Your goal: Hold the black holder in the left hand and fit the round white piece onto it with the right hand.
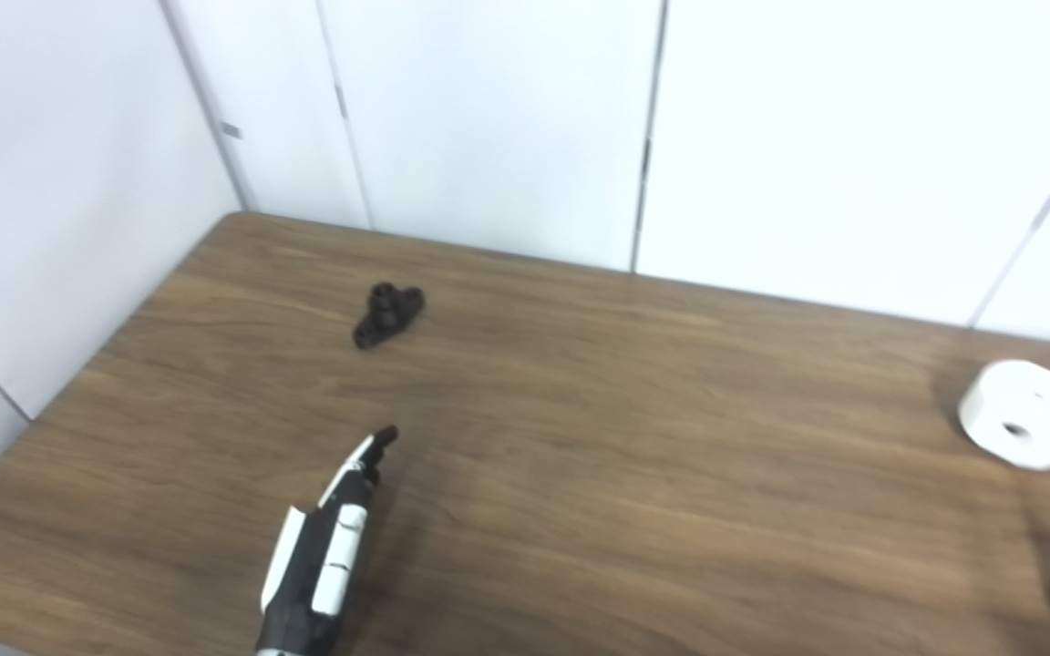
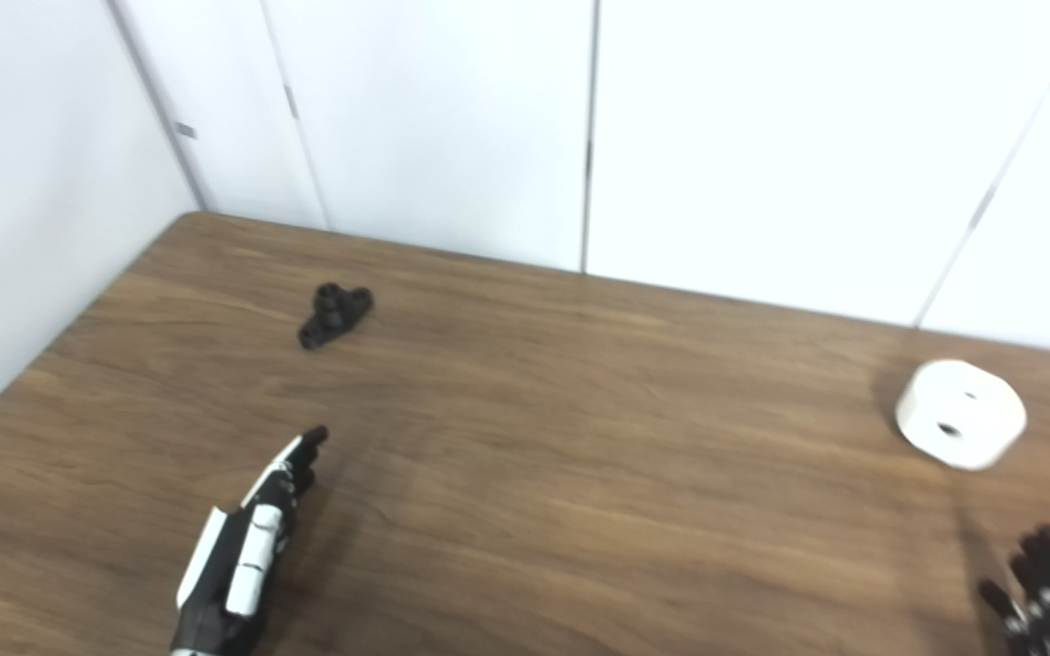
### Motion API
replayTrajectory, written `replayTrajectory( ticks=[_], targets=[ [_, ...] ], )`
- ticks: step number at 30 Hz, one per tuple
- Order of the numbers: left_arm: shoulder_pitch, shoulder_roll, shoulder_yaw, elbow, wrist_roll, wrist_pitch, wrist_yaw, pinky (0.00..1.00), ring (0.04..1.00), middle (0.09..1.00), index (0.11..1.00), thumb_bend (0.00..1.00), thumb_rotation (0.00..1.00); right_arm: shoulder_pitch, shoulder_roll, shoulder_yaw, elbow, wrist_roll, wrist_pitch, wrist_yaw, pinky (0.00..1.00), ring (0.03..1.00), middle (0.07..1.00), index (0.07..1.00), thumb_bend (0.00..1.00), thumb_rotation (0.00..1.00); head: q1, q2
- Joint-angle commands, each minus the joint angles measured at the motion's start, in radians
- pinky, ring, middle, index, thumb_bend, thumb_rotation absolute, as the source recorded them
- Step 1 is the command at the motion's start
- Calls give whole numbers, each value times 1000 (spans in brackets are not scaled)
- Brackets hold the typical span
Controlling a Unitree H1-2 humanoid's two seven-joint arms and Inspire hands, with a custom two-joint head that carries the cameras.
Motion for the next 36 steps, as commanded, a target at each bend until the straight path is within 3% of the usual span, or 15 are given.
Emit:
replayTrajectory(
  ticks=[1,5,13,16,19,23,29,36],
  targets=[
    [32,-54,-20,9,14,-42,4,1000,1000,982,931,554,985,41,-6,-6,66,11,-29,17,1000,1000,998,970,678,1000,4,-3],
    [33,-55,-27,21,28,-51,16,1000,1000,981,930,542,973,42,-13,-6,83,14,-43,29,1000,1000,1000,969,639,1000,7,-9],
    [46,-67,-26,2,123,-16,67,995,980,953,905,513,929,48,-10,-11,75,1,-40,22,1000,1000,1000,983,695,1000,-11,-8],
    [61,-67,-17,-69,253,53,94,931,947,931,891,451,696,56,-8,-13,67,-12,-38,13,1000,1000,1000,973,704,1000,-18,-8],
    [44,-53,-2,-135,308,123,102,925,940,923,878,471,428,63,-6,-14,58,-23,-36,9,1000,1000,991,962,712,1000,-21,-8],
    [-21,-36,38,-189,360,189,120,919,927,909,866,537,296,66,-6,-17,64,-19,-52,17,1000,1000,981,951,702,1000,-25,-7],
    [-133,-6,88,-231,504,349,140,917,922,901,859,664,265,74,-2,-13,52,-30,-56,15,1000,991,971,940,706,1000,-32,2],
    [-270,41,109,-173,652,455,179,913,936,913,841,727,313,82,3,-13,36,-29,-54,13,1000,974,960,926,717,1000,-36,13]
  ],
)
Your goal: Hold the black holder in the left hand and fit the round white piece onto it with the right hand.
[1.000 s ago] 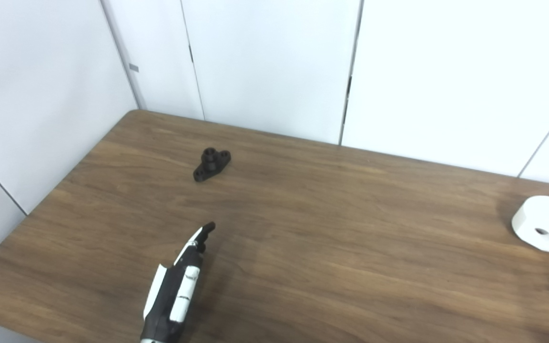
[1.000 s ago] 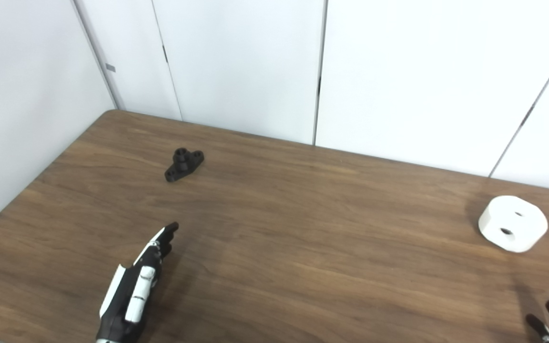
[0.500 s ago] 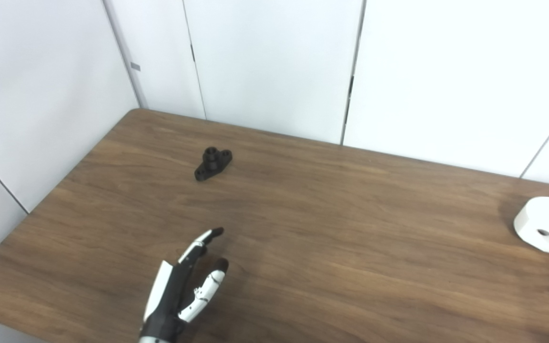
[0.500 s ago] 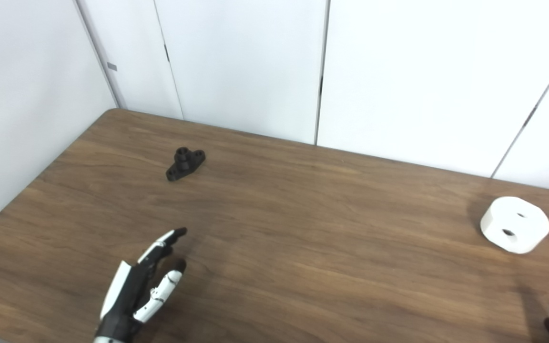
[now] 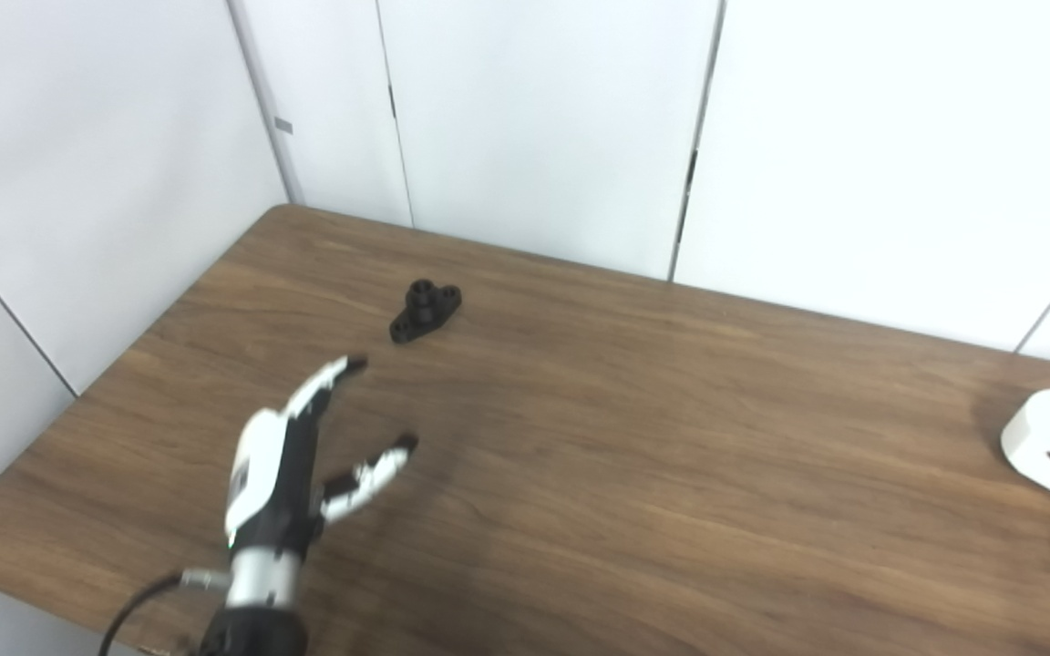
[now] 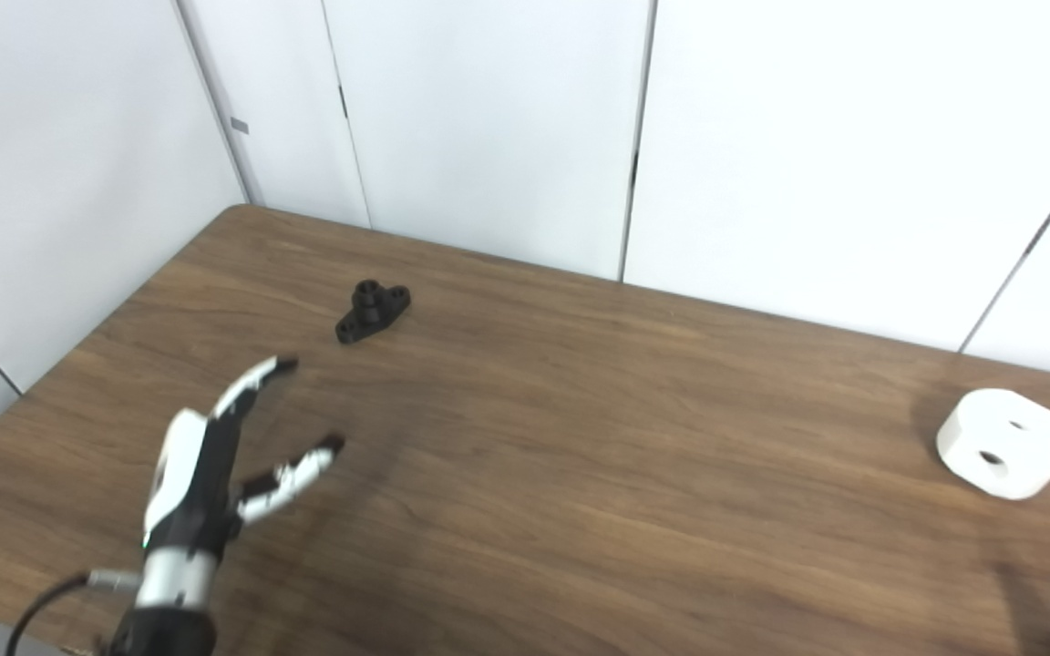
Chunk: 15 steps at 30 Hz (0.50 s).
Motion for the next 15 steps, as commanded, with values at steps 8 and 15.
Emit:
replayTrajectory(
  ticks=[8,15],
  targets=[
    [-175,41,12,126,138,70,48,831,907,891,816,760,360,56,21,12,13,-7,2,-10,982,970,960,930,730,1000,1,7],
    [-290,104,-39,280,224,117,48,896,910,877,792,798,402,61,20,10,11,-14,4,-14,1000,994,977,941,766,1000,-2,13]
  ],
)
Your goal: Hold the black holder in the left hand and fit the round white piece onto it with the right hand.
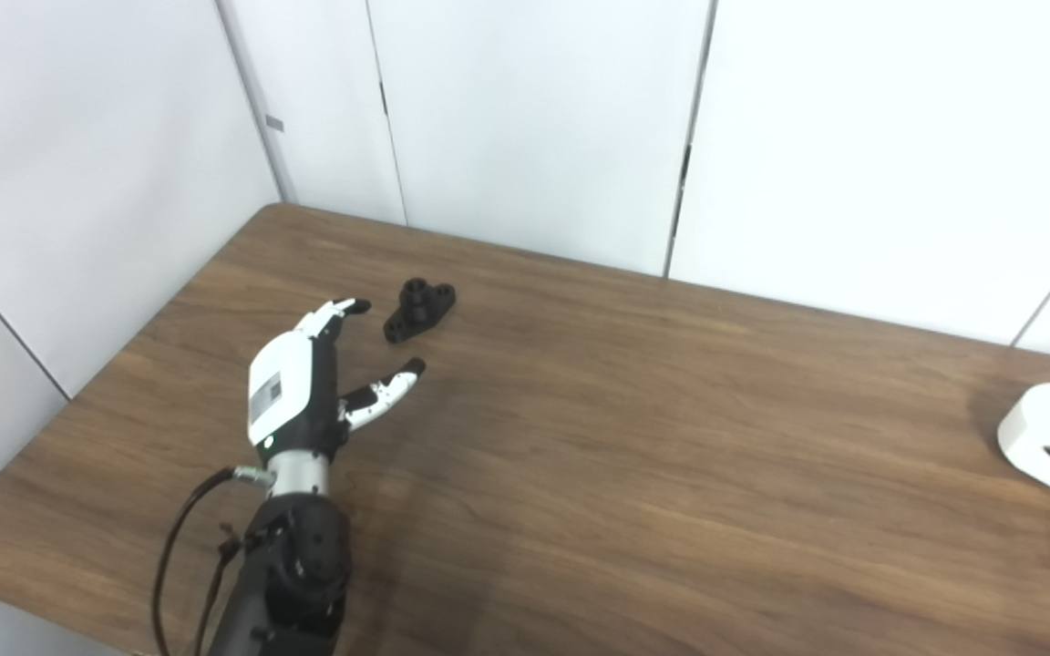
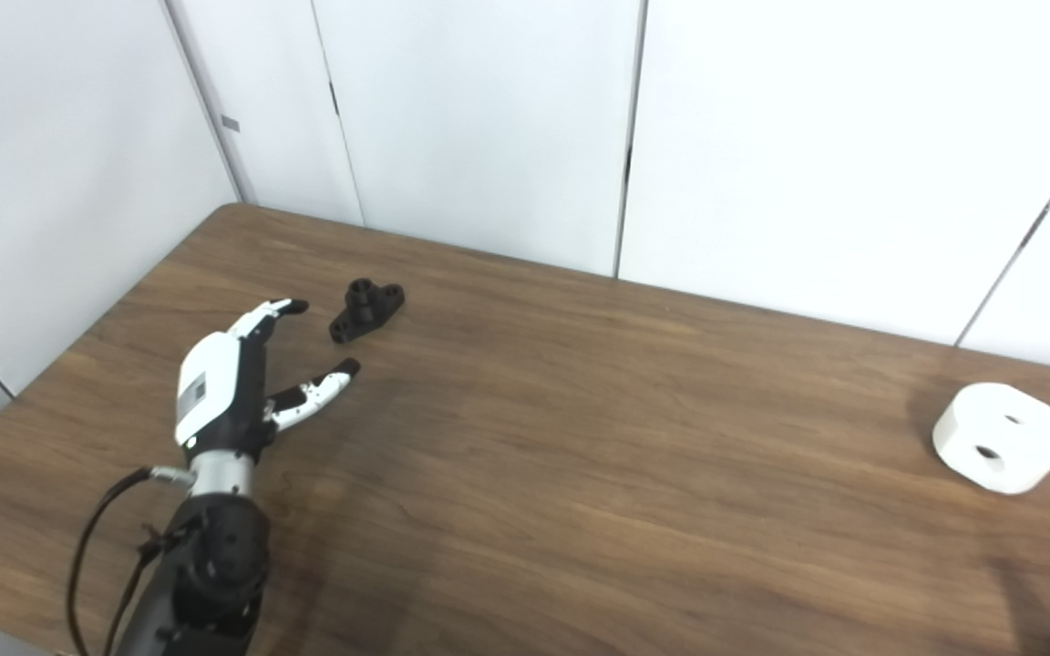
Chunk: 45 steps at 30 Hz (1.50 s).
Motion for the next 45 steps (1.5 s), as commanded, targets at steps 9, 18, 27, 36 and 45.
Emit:
replayTrajectory(
  ticks=[9,18,27,36,45],
  targets=[
    [-167,93,-70,159,92,72,23,946,914,879,785,834,410,46,18,10,28,7,-7,-3,1000,989,974,943,777,1000,-6,7],
    [-238,131,-112,249,80,143,-3,969,930,889,795,820,419,51,18,12,21,4,-4,-4,1000,985,972,940,770,998,-10,11],
    [-280,127,-110,332,82,153,36,964,925,881,784,832,422,56,17,13,14,1,-10,-5,1000,988,975,949,753,1000,-14,16],
    [-309,129,-116,386,113,156,-7,975,937,888,785,816,459,61,20,12,8,5,-7,-7,1000,987,971,944,747,1000,-16,22],
    [-339,132,-124,437,126,155,-8,965,929,882,767,818,453,61,9,18,13,24,-3,11,1000,997,989,967,817,1000,-21,26]
  ],
)
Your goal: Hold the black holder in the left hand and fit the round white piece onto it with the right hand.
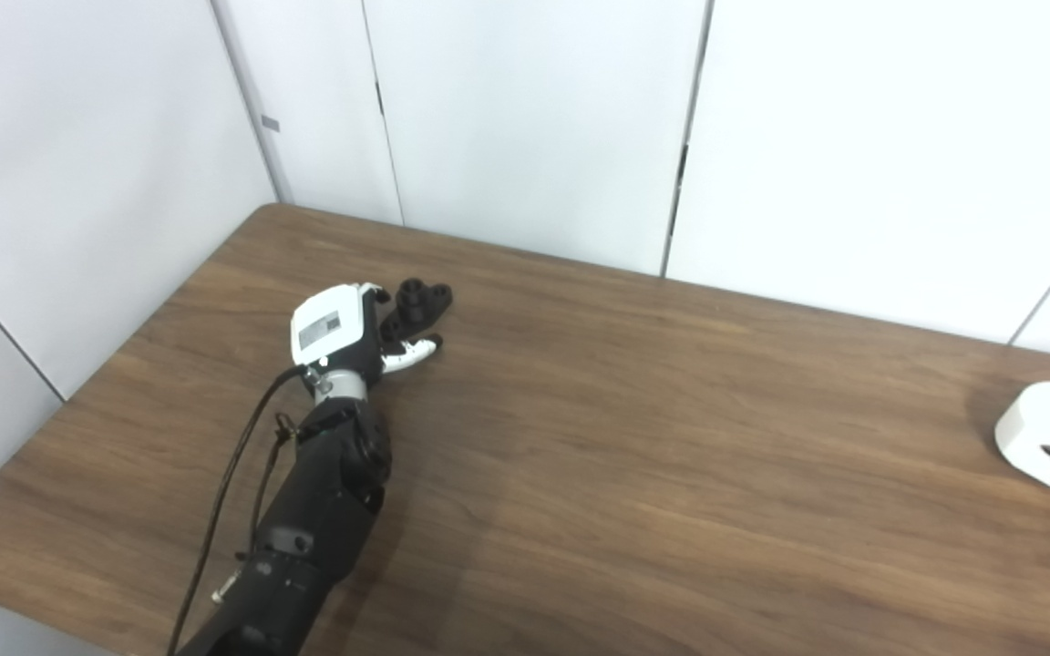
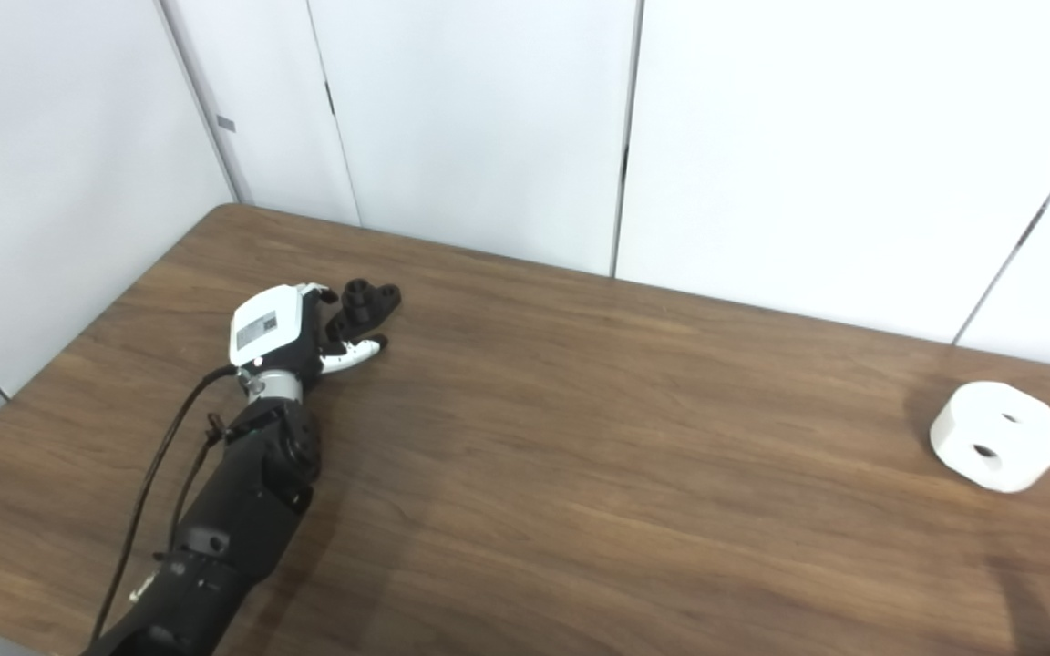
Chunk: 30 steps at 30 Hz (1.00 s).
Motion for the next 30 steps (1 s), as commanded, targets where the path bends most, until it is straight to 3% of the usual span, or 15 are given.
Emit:
replayTrajectory(
  ticks=[1,12,20,27,30],
  targets=[
    [-53,31,-5,-9,15,2,8,968,930,882,762,815,447,34,12,14,28,7,13,3,1000,997,989,967,821,1000,0,2],
    [-76,3,39,25,94,2,-43,969,934,872,698,806,461,36,18,12,5,11,46,-10,1000,1000,997,971,819,1000,-1,7],
    [-86,-5,62,39,149,2,-81,961,931,869,708,802,462,38,16,14,-5,3,58,-14,1000,1000,1000,974,815,1000,-2,12],
    [-87,-9,77,36,144,3,-83,955,921,843,660,785,396,39,16,15,-12,10,69,-15,1000,1000,1000,981,797,1000,-1,12],
    [-85,-8,75,36,123,2,-55,942,901,817,612,776,305,38,15,15,-10,7,67,-16,1000,1000,1000,985,785,1000,-1,12]
  ],
)
